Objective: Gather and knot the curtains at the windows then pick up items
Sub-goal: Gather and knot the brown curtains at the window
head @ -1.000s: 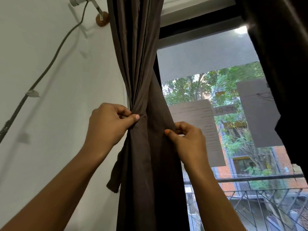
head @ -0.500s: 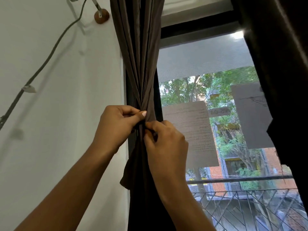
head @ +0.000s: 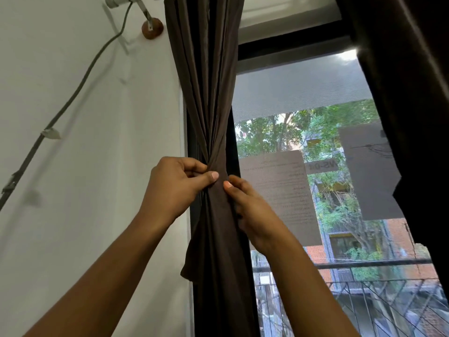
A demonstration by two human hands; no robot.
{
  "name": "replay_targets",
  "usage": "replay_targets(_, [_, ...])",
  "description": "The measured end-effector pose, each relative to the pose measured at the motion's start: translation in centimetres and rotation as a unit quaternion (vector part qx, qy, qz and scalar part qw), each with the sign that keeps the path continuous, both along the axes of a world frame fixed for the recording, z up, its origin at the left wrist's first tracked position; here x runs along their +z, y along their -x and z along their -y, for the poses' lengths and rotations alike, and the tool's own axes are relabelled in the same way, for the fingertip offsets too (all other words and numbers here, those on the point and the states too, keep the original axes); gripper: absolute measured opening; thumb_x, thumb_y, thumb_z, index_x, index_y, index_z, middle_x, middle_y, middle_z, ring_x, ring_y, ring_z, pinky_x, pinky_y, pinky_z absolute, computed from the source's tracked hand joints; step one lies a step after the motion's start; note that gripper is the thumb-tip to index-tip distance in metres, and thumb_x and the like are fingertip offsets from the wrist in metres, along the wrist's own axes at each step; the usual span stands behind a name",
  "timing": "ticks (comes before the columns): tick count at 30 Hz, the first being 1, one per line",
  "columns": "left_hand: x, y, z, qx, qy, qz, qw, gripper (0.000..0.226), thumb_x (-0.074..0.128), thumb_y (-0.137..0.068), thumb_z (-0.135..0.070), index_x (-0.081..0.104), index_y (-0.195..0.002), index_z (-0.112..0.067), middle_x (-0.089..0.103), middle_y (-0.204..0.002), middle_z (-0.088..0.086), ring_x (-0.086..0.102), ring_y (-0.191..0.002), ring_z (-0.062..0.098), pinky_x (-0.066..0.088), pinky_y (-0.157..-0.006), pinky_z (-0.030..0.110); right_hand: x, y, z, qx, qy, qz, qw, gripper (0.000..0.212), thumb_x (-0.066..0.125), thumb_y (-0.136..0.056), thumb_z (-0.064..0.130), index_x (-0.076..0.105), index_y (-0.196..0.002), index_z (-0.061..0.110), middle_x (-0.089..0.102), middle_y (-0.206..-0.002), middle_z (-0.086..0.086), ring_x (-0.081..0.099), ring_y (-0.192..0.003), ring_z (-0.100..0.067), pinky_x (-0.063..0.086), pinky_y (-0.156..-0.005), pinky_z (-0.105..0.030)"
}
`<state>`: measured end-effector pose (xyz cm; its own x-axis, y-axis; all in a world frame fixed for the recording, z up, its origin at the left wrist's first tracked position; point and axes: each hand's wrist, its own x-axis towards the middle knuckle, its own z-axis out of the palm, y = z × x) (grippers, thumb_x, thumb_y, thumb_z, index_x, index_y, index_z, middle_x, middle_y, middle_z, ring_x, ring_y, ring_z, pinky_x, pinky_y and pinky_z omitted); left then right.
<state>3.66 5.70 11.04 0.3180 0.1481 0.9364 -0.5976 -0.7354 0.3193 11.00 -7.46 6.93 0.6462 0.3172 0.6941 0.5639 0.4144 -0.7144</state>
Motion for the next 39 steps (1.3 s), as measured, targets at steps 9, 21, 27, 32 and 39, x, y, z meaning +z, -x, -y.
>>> replay_targets(9, [0.3, 0.8, -0.3, -0.07, 0.038, -0.028, 0.996, 0.021, 0.075, -0.077, -0.023, 0.074, -0.093, -0.009, 0.073, -0.08, 0.005, 0.071, -0.07, 0.012, 0.057, -0.065, 0.017, -1.9, -2.6, -0.2, 0.201, 0.008, -0.09, 0.975, 0.043, 0.058, -0.083, 0.038, 0.067, -0.111, 0.007, 0.069, -0.109, -0.012, 0.067, -0.098, -0.023, 0.054, -0.085, -0.035])
replay_targets(21, [0.3, 1.3, -0.7, -0.03, 0.023, -0.013, 0.999, 0.026, 0.077, -0.077, -0.025, 0.074, -0.098, -0.009, 0.074, -0.084, 0.004, 0.072, -0.076, 0.014, 0.059, -0.079, 0.032, -0.5, -3.2, -0.9, 0.114, 0.02, -0.012, 0.993, 0.016, 0.049, -0.095, 0.014, 0.065, -0.099, 0.012, 0.069, -0.075, 0.003, 0.064, -0.066, -0.007, 0.051, -0.066, -0.026])
replay_targets(27, [0.8, 1.9, 0.6, -0.019, -0.002, -0.013, 1.0, 0.021, 0.078, -0.077, -0.026, 0.074, -0.09, -0.011, 0.072, -0.076, 0.0, 0.068, -0.064, 0.007, 0.058, -0.066, 0.021, 0.9, -3.7, -0.8, 0.179, 0.057, 0.067, 0.98, 0.028, 0.047, -0.095, 0.015, 0.06, -0.12, 0.015, 0.065, -0.119, -0.009, 0.063, -0.104, -0.02, 0.053, -0.089, -0.035])
replay_targets(32, [0.9, 3.2, 0.2, -0.037, 0.001, -0.03, 0.999, 0.009, 0.075, -0.078, -0.023, 0.072, -0.082, -0.015, 0.072, -0.075, 0.002, 0.069, -0.063, 0.011, 0.052, -0.054, 0.019, 1.3, -3.5, -3.1, 0.372, 0.154, 0.059, 0.914, 0.031, 0.065, -0.083, 0.034, 0.07, -0.108, 0.016, 0.069, -0.107, -0.005, 0.065, -0.098, -0.02, 0.043, -0.101, -0.048])
replay_targets(39, [1.4, 4.7, -0.8, -0.016, -0.013, -0.043, 0.999, 0.016, 0.074, -0.079, -0.025, 0.073, -0.088, -0.012, 0.072, -0.081, 0.001, 0.07, -0.069, 0.009, 0.053, -0.059, 0.02, -0.3, -3.6, -2.8, 0.302, 0.172, 0.059, 0.936, 0.008, 0.076, -0.069, 0.016, 0.078, -0.074, 0.022, 0.072, -0.076, 0.005, 0.068, -0.07, -0.009, 0.056, -0.064, -0.022])
